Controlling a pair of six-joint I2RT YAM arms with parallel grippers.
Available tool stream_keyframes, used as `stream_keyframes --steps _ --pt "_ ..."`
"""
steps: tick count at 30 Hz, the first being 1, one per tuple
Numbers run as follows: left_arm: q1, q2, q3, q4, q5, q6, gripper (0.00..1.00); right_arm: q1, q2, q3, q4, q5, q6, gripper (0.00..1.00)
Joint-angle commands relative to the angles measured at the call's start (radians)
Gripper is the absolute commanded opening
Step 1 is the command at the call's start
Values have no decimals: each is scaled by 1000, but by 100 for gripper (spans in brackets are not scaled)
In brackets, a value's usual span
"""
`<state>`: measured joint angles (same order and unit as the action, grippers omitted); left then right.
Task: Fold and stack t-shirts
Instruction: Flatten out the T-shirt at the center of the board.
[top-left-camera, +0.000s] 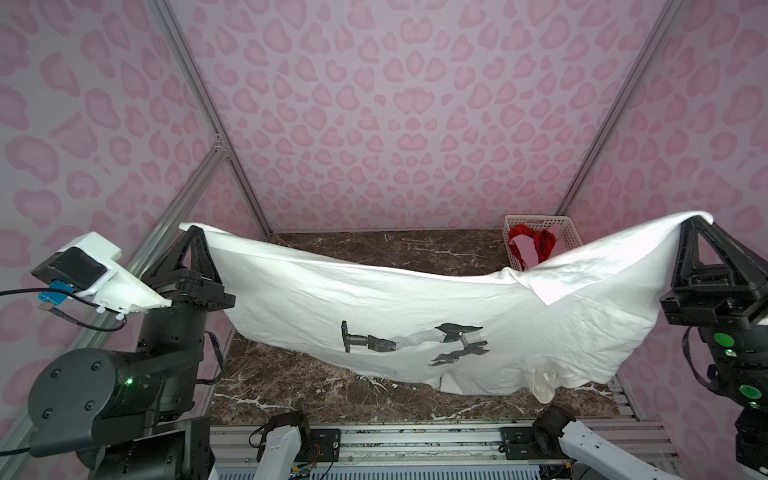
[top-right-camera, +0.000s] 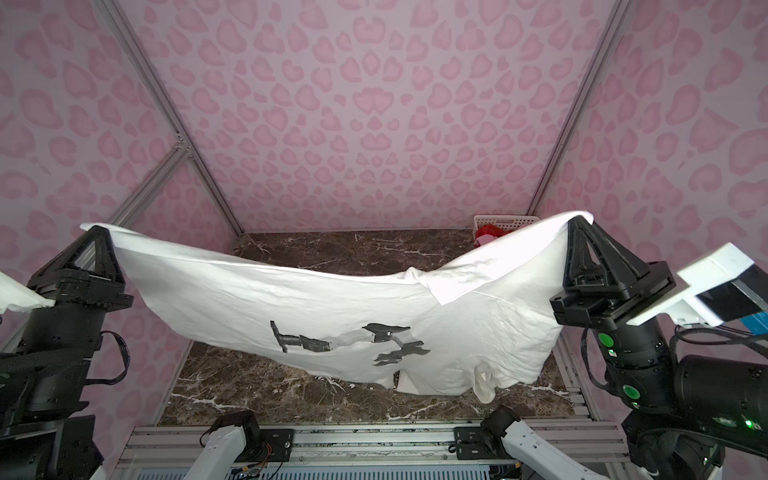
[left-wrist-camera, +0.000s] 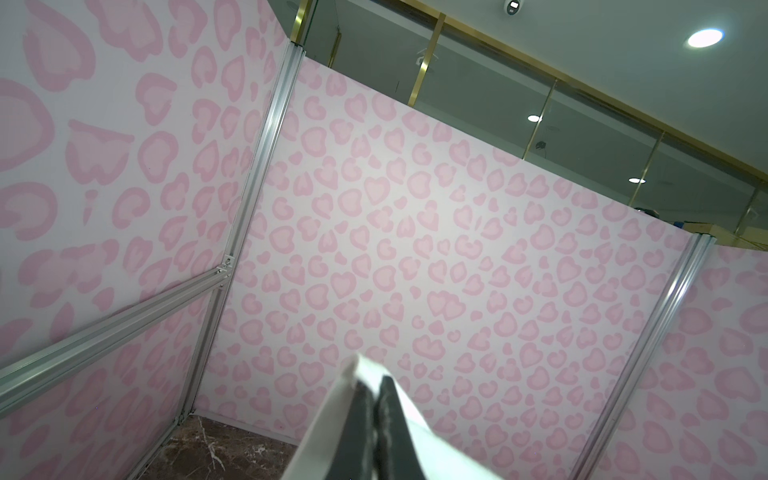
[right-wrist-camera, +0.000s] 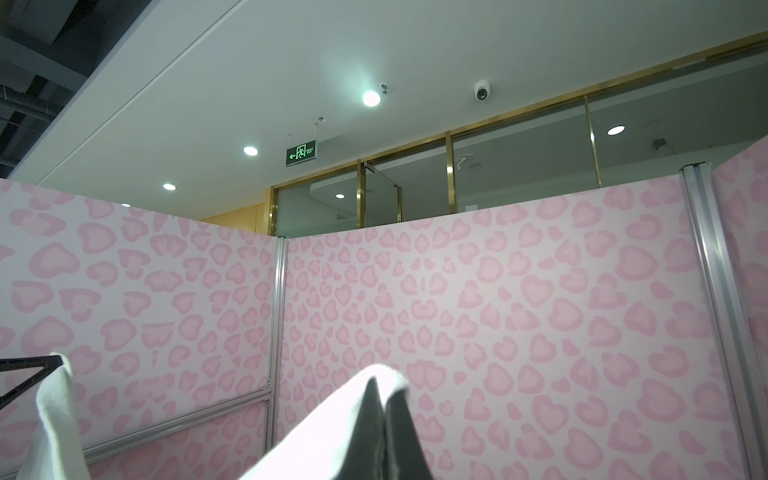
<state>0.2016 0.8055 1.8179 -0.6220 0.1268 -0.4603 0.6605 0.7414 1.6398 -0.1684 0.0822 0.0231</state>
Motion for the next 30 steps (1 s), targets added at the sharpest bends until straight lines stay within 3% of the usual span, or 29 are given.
stream_keyframes --steps 1,11,14,17,24,30 --pt "-1 13 -79 5 -49 23 5 0 65 3 16 62 -22 0" --pt "-1 34 -662 290 -77 13 5 -9 230 -382 204 186 -35 0" --pt "-1 112 -793 398 -65 25 5 -75 291 -501 267 184 4 0" --pt "-1 227 -872 497 -71 35 4 -172 366 -584 352 99 58 0" --pt "-25 560 -833 641 -98 -22 4 -242 681 -469 409 -23 49 0" --pt "-83 787 -646 641 -167 3 4 -249 915 -290 379 -63 12 0"
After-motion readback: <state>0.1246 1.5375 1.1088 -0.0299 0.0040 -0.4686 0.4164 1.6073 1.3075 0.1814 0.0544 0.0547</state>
